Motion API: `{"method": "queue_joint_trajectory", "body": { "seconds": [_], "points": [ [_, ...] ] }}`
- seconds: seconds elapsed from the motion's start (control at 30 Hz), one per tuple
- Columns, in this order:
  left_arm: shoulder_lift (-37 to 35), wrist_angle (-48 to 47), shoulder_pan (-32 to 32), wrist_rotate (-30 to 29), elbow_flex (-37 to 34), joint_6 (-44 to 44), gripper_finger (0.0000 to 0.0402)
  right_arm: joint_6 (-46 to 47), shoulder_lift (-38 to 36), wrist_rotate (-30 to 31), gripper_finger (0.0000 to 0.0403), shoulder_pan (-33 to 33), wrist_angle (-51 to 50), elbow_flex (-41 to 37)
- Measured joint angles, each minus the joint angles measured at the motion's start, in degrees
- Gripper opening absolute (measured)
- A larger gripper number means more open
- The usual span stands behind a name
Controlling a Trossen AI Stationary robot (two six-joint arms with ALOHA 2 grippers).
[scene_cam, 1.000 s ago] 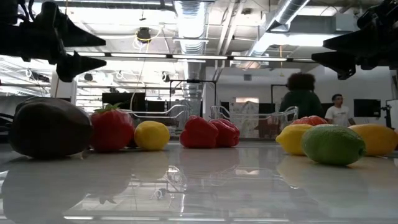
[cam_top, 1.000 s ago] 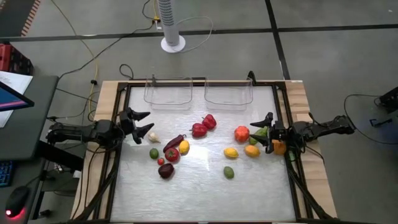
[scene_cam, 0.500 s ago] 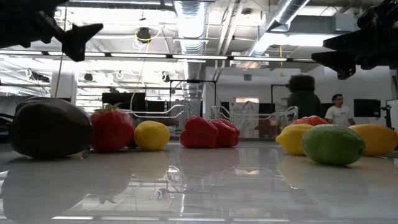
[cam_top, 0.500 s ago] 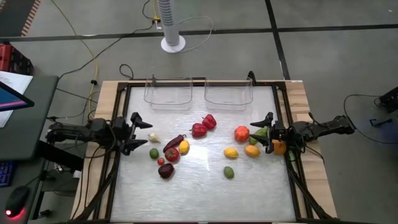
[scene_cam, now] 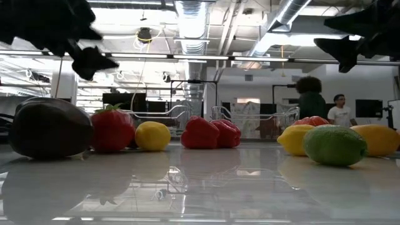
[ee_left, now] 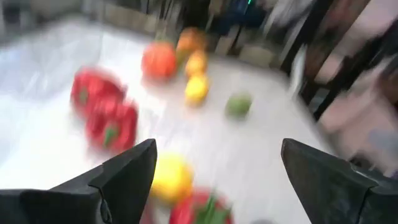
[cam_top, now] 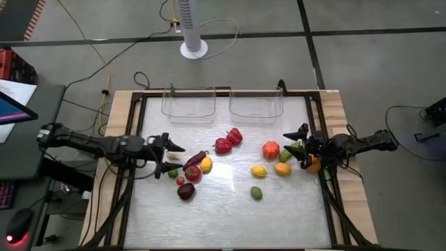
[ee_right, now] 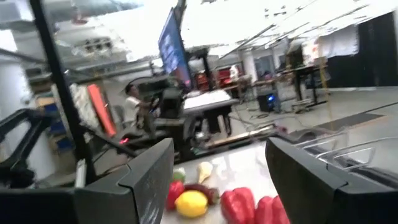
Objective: Sort produce into baskets
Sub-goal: Put the garlic in the container
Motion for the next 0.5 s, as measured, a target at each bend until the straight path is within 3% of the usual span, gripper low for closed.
{"method": "queue_joint_trajectory", "body": {
  "seconds": [0.23,0.4,0.5],
  "points": [
    [12.2,-33.4,0.0,-2.8,15.0,-3.3,0.0332,-4.0,6.7,-1.2,0.0282,-5.3,0.1,5.8],
    [18.6,-42.9,0.1,-4.5,19.3,1.0,0.0332,-7.3,16.2,-2.2,0.0281,-10.0,0.2,11.7],
    [22.1,-44.5,1.1,-3.9,19.3,3.0,0.0332,-7.7,22.2,-6.4,0.0281,-13.3,0.1,14.6]
  ]
}}
